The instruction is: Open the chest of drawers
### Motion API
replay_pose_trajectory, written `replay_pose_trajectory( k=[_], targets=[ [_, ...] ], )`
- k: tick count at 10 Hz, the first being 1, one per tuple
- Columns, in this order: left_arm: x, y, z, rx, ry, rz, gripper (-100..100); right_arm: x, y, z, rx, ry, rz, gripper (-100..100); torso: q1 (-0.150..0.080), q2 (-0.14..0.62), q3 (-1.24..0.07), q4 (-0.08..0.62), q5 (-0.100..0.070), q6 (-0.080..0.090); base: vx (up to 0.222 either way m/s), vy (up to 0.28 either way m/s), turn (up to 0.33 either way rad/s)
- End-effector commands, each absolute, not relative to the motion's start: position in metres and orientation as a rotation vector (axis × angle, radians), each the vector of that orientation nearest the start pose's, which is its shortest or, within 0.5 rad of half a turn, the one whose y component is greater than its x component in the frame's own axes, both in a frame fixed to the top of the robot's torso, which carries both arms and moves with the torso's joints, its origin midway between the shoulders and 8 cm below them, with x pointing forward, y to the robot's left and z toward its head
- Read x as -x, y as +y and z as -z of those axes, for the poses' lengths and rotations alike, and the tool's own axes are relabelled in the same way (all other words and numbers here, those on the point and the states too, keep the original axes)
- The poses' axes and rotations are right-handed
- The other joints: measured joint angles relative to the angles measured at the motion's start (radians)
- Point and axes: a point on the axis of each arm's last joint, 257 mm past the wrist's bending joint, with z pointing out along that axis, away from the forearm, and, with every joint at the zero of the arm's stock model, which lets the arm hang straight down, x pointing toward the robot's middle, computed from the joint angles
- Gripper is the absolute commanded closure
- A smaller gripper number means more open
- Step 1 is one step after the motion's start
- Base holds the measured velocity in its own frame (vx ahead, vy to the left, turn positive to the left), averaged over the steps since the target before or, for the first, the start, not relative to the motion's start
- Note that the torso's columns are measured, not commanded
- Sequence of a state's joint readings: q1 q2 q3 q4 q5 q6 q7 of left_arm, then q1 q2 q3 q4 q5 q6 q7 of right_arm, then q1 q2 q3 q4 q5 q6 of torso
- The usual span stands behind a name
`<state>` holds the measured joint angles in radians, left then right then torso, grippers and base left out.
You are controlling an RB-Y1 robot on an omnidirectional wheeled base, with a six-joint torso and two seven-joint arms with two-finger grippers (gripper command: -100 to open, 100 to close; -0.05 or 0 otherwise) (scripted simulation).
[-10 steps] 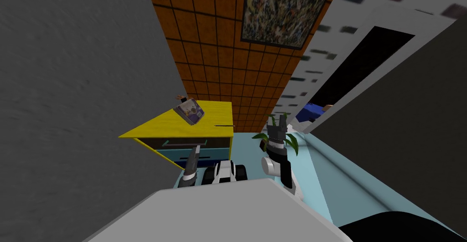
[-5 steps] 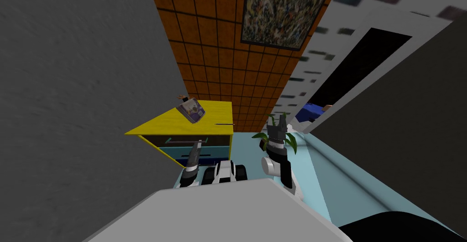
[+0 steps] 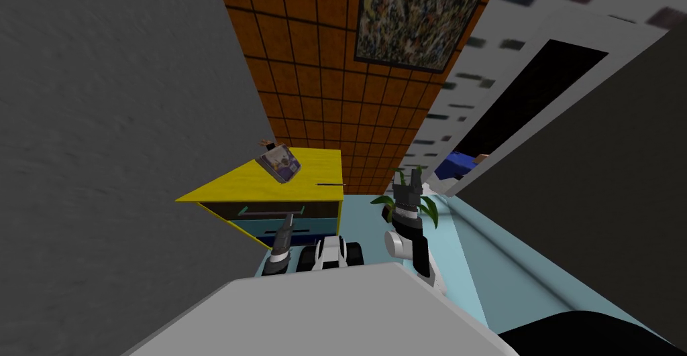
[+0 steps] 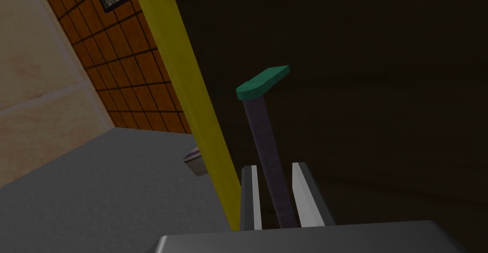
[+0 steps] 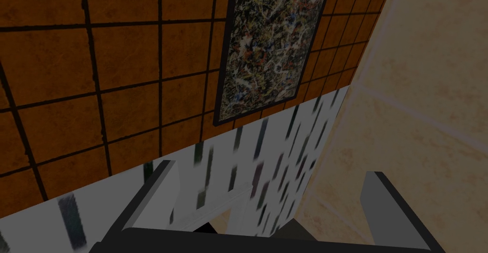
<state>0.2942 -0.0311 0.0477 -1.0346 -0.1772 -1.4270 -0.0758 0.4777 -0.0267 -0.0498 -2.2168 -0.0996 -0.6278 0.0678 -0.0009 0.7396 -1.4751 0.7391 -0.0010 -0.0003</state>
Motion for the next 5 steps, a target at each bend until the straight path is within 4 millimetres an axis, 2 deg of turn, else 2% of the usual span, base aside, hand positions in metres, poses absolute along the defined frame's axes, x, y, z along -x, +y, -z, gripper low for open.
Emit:
replay_pose_trajectory(
  k=[1, 2, 3, 5],
  targets=[
    [-0.3042, 0.2226, 0.2603, 0.629, 0.833, 1.287, 100, -0.3303, -0.3036, -0.0288, -0.604, 0.522, -1.272, 0, 0.001, 0.000, 0.000, -0.001, 0.001, 0.000, 0.029, 0.005, -0.009],
    [-0.2987, 0.2225, 0.2622, 0.629, 0.832, 1.286, 100, -0.3303, -0.3036, -0.0288, -0.604, 0.522, -1.272, 0, 0.001, -0.001, 0.000, -0.002, 0.002, 0.000, 0.024, 0.002, -0.006],
    [-0.3022, 0.2231, 0.2586, 0.625, 0.827, 1.289, 100, -0.3303, -0.3036, -0.0288, -0.604, 0.522, -1.272, 0, 0.002, -0.003, -0.001, -0.003, 0.002, 0.000, 0.006, 0.000, 0.002],
    [-0.3080, 0.2229, 0.2528, 0.624, 0.829, 1.292, 100, -0.3304, -0.3036, -0.0288, -0.604, 0.522, -1.272, 0, 0.001, 0.001, 0.000, 0.000, 0.001, 0.000, -0.100, 0.003, 0.011]
  ],
)
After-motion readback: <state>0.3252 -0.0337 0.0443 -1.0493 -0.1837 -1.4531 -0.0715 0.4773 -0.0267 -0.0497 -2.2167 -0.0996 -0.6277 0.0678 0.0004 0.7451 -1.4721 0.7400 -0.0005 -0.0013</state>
